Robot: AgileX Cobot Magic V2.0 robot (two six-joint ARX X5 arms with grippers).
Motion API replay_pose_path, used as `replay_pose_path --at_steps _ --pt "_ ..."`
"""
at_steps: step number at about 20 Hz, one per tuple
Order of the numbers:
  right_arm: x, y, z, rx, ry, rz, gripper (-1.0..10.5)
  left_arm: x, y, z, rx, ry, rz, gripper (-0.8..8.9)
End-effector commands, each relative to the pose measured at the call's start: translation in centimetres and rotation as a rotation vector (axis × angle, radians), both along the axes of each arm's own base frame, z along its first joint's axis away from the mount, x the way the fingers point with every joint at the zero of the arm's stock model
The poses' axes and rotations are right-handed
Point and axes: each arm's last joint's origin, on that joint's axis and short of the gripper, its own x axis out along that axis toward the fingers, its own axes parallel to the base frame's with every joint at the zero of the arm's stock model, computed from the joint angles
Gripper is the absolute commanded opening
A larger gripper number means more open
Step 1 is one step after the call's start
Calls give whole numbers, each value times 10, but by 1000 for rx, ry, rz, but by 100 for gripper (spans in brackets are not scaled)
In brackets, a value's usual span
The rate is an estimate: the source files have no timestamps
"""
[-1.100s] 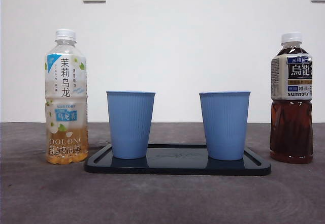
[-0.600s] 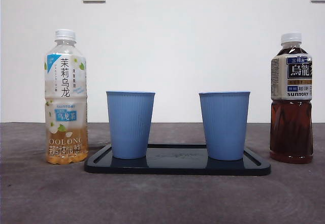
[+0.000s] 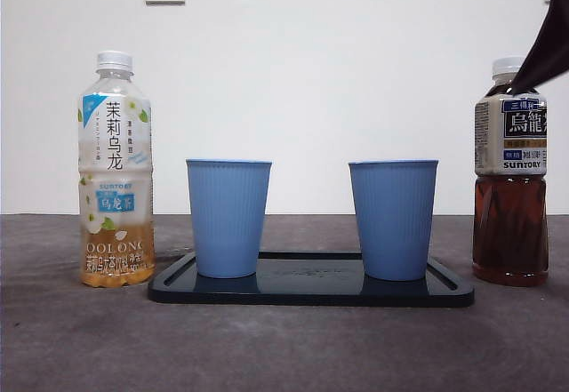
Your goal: Pour the drink into the cup
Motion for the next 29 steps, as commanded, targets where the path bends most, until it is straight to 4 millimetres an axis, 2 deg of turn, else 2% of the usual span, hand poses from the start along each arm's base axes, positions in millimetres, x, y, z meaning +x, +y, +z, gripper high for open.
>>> replay_pose_path --at_steps 1,12,21,25,29 --pt "10 3 -9 12 -23 -7 491 0 0 1 6 -11 -5 459" --pt "60 12 -42 -57 -64 -34 491 0 0 1 10 -7 -6 459" --pt "82 15 -63 -123 -122 -75 481 -1 0 1 10 -6 -6 459" --pt "89 16 -72 -138 -135 -94 370 -1 0 1 9 -6 -7 459" --pt "93 17 -78 -140 -160 -93 207 -1 0 1 14 -11 -8 459"
